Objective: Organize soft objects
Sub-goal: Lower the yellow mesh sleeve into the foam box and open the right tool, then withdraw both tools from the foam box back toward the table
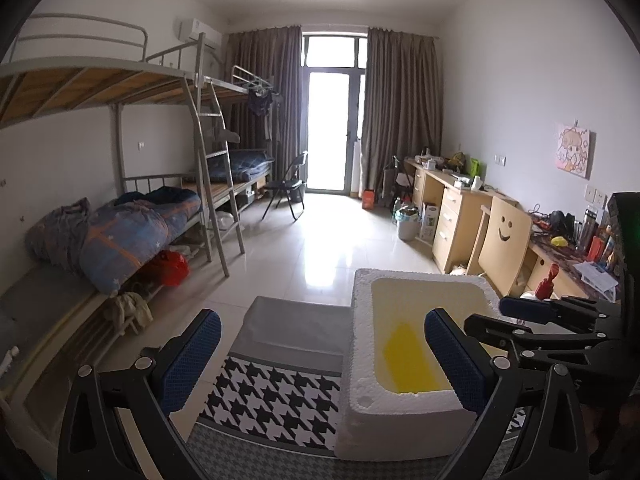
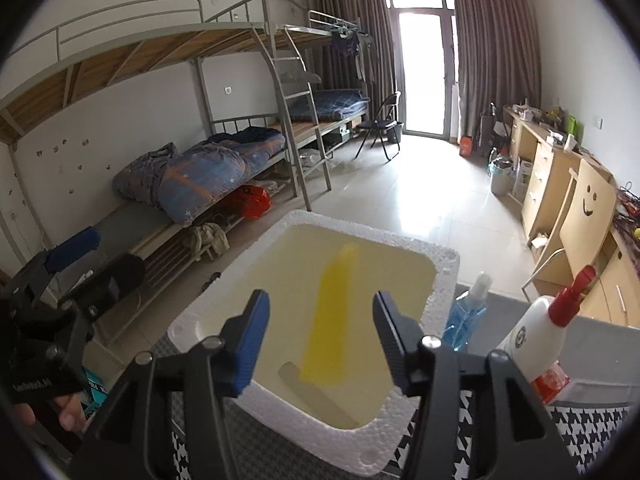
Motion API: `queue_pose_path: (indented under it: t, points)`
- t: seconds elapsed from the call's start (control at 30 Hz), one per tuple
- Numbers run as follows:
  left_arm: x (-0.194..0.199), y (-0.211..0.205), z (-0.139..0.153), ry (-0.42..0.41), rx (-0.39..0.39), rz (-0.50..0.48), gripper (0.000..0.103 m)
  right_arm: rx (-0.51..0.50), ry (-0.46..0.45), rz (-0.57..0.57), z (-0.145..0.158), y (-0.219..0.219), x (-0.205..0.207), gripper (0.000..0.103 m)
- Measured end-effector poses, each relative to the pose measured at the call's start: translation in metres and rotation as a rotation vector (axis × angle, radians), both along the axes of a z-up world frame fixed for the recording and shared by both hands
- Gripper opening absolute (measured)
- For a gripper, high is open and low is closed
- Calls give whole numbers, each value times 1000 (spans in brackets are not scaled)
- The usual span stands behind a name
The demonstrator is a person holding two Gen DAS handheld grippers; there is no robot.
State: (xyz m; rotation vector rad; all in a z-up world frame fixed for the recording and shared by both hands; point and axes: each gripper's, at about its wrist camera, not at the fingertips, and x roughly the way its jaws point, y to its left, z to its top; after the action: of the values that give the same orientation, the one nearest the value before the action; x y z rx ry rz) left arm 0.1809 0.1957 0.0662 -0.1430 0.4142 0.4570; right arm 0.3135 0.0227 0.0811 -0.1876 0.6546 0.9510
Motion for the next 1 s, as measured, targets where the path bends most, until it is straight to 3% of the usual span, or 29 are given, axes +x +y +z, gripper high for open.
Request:
queue_pose_path:
  t: [0.3, 0.47, 1.0]
  points:
    - [-13, -9, 8, -33, 5, -23, 102, 26, -75, -14, 21, -13, -16, 79]
    - [-20, -17, 15, -43, 42, -10, 102, 50, -140, -37, 32, -26, -30, 96]
    - [-43, -54, 27, -77, 70, -75, 102, 102, -162, -88, 44, -72, -53, 96]
